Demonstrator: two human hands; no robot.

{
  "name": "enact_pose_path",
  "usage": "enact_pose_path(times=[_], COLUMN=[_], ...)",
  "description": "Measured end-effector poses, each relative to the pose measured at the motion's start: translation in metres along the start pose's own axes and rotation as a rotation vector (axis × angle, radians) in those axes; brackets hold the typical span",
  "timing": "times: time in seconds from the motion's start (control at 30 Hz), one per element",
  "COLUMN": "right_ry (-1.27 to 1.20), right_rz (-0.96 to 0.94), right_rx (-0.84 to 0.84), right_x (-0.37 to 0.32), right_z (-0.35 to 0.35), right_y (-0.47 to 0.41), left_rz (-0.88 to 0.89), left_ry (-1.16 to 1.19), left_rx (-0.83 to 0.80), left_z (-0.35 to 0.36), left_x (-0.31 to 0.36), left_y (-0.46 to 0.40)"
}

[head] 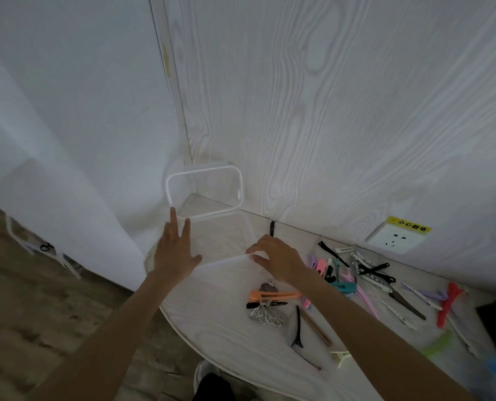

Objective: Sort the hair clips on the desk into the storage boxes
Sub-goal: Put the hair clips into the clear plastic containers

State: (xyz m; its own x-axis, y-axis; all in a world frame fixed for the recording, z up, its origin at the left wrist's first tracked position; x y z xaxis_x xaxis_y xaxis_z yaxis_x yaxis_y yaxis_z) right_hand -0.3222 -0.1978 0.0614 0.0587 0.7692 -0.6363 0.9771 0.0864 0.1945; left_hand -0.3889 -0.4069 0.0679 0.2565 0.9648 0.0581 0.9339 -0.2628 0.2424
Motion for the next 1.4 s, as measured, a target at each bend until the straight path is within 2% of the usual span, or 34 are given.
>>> enact_pose_path(times=[0.1, 0.23, 0.33, 0.43, 0.57, 0.63, 0.7, 0.77, 0.9, 1.0, 1.13, 1.2, 1.3, 1.4], right_ry=[0.025, -0.086, -0.127, -0.016, -0.006, 0.013, 0.152, 0.236, 0.160, 0.271, 0.320, 0.306, 0.223, 0.239], right_rz=[-0.039, -0.045, 0.073, 0.137, 0.187, 0.106, -0.040, -0.049, 0.169, 0.163, 0.197, 0.198, 0.256, 0.294], right_rx=[0.048, 0.214, 0.262, 0.250, 0.147, 0.133, 0.204, 0.267, 0.386, 0.374, 0.370, 0.310, 0.233, 0.161], right_x=[-0.006, -0.003, 0.022, 0.048, 0.070, 0.067, 0.065, 0.067, 0.088, 0.097, 0.095, 0.090, 0.090, 0.098], right_z=[0.000, -0.013, -0.028, -0.040, -0.041, -0.034, -0.026, -0.020, -0.018, -0.015, -0.021, -0.023, -0.027, -0.020], right_y=[-0.005, 0.002, 0.015, 0.037, 0.074, 0.090, 0.102, 0.111, 0.128, 0.147, 0.151, 0.140, 0.128, 0.127], left_rz=[-0.003, 0.197, 0.355, 0.468, 0.519, 0.518, 0.527, 0.552, 0.571, 0.519, 0.444, 0.428, 0.400, 0.370], left_ry=[-0.071, 0.029, 0.102, 0.174, 0.187, 0.171, 0.111, 0.068, 0.060, 0.053, -0.050, -0.085, -0.011, 0.202], left_rx=[0.126, 0.390, 0.462, 0.370, 0.086, -0.049, -0.151, -0.220, -0.224, -0.172, -0.065, -0.055, -0.071, -0.130], left_z=[-0.009, -0.029, -0.039, -0.034, -0.004, 0.014, 0.031, 0.043, 0.052, 0.050, 0.045, 0.045, 0.048, 0.049], left_x=[0.005, 0.029, 0.057, 0.087, 0.117, 0.123, 0.131, 0.137, 0.144, 0.149, 0.161, 0.166, 0.167, 0.156], left_y=[0.005, 0.021, 0.031, 0.036, 0.039, 0.041, 0.041, 0.043, 0.044, 0.045, 0.045, 0.043, 0.038, 0.038])
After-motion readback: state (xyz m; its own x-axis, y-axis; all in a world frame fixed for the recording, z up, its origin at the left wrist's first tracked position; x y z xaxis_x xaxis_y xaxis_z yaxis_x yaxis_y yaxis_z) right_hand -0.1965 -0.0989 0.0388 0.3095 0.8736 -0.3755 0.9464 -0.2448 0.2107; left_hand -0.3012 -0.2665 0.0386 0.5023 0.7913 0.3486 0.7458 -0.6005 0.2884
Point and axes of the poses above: each hand's wrist, its own y-axis away from the middle knuckle, its own z-axis out of the palm, x = y × z, the point moved 5 cm from there along -y, towards the middle knuckle, and after that the axes turned 11 degrees about -y, right-handed, at the moved point
